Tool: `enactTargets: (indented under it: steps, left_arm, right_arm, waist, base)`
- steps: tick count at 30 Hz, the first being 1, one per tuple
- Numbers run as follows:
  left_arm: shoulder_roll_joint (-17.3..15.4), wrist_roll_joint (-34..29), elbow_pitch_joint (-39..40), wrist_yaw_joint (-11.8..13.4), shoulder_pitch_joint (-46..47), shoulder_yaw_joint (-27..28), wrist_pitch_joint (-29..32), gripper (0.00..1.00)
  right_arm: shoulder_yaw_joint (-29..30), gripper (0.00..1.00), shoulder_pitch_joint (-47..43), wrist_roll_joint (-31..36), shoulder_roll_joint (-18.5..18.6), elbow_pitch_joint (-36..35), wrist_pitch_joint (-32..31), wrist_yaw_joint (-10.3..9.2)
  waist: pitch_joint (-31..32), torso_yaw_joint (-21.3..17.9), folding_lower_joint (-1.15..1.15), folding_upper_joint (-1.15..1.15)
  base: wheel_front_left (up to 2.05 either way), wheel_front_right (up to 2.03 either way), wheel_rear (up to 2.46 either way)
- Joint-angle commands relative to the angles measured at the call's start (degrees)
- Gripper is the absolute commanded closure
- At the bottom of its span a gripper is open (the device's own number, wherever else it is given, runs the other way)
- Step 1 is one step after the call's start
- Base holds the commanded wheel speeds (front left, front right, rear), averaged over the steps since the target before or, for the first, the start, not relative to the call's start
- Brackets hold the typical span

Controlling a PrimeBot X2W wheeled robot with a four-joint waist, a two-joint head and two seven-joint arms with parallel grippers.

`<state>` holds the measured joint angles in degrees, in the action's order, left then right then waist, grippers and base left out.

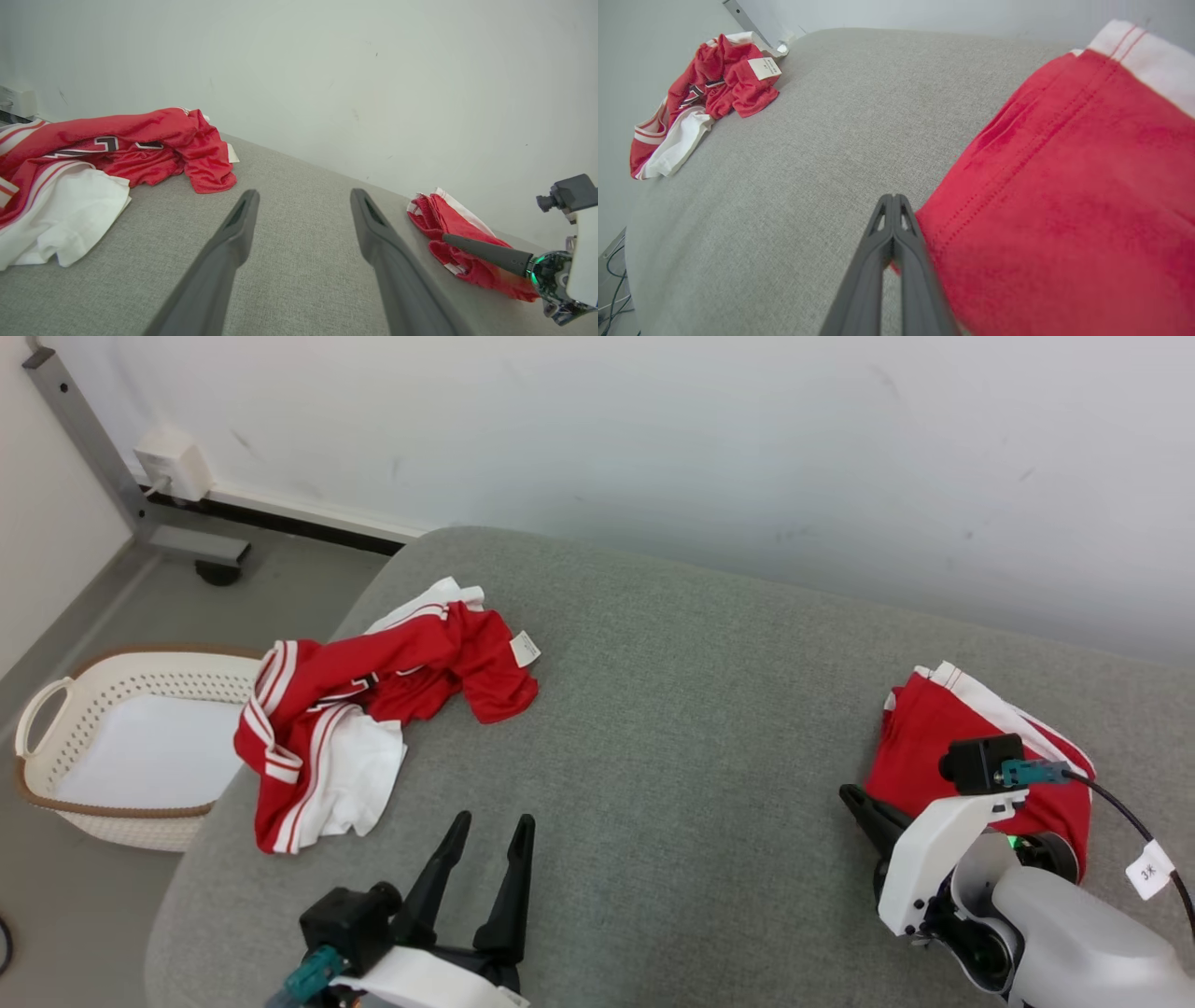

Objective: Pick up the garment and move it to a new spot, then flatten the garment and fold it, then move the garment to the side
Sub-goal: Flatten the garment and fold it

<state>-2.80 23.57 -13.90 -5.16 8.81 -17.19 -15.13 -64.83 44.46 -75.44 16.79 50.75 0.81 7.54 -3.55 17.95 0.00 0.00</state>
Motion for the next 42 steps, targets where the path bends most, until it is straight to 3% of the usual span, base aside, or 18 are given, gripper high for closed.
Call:
enactTargets:
  steps: [1,9,10,11,12,13,14,18,25,32,42]
  left_arm:
    - [-0.19,-0.33,0.06,0.03,-0.74,0.21,-0.02,0.0]
    - [-0.19,-1.61,0.38,-0.12,-1.62,1.36,-0.03,0.0]
    - [-0.2,-1.74,0.43,-0.12,-1.72,1.67,-0.02,0.0]
    - [-0.21,-1.97,0.46,-0.12,-1.8,1.97,-0.03,0.0]
    - [-0.19,-2.27,0.6,-0.04,-1.86,2.43,-0.02,0.0]
    - [-0.19,-2.49,0.68,-0.04,-1.83,2.71,-0.02,0.0]
    - [-0.21,-2.84,0.81,-0.02,-1.77,3.24,-0.03,0.0]
    - [-0.21,-4.31,1.06,-0.14,-1.52,5.29,-0.02,0.0]
    - [-0.19,-6.76,1.4,-0.41,-1.22,9.2,-0.02,0.0]
    - [-0.2,-8.09,1.24,-0.65,-2.11,11.68,-0.02,0.0]
    - [-0.19,-11.64,1.32,-0.68,-3.36,13.52,-0.02,0.0]
  right_arm:
    - [-0.11,1.0,-0.62,0.3,0.23,-0.54,1.39,-0.11]
    - [-0.02,1.0,-1.28,0.97,2.47,-6.69,10.96,-0.11]
    - [0.38,0.96,-1.18,1.3,2.92,-7.09,11.95,-0.11]
    - [0.86,0.75,-1.16,1.69,3.48,-7.54,12.8,-0.11]
    - [1.24,0.72,-1.27,2.14,4.06,-8.05,13.36,-0.11]
    - [1.88,0.53,-1.36,2.73,4.85,-8.46,13.79,-0.11]
    - [2.73,0.02,-1.37,3.42,5.49,-8.8,14.05,-0.11]
    - [9.01,0.0,-1.5,9.26,7.92,-10.95,14.37,-0.11]
    - [27.27,0.0,-10.45,24.16,8.41,-18.36,14.29,-0.11]
    - [42.79,0.0,-24.12,35.84,3.99,-27.61,14.3,-0.11]
    - [55.42,0.0,-37.92,45.18,-3.71,-37.11,14.3,-0.11]
  waist:
    - [0.64,-0.58,0.0,0.0]
    - [3.15,-3.82,0.0,0.0]
    - [3.45,-4.38,0.0,0.0]
    - [3.74,-4.95,0.0,0.0]
    - [3.93,-5.67,0.0,0.0]
    - [4.07,-6.3,0.0,0.0]
    - [4.2,-7.14,0.0,0.0]
    - [4.42,-10.3,0.0,0.0]
    - [4.15,-15.15,0.0,0.0]
    - [4.08,-18.41,0.0,0.0]
    - [4.05,-21.26,0.0,0.0]
  base:
    - [0.0,0.0,0.0]
    - [0.0,0.0,0.0]
    - [0.0,0.0,0.0]
    - [0.0,0.0,0.0]
    - [0.0,0.0,0.0]
    - [0.0,0.0,0.0]
    - [0.0,0.0,0.0]
    - [0.0,0.0,0.0]
    - [0.0,0.0,0.0]
    - [0.0,0.0,0.0]
    - [0.0,0.0,0.0]
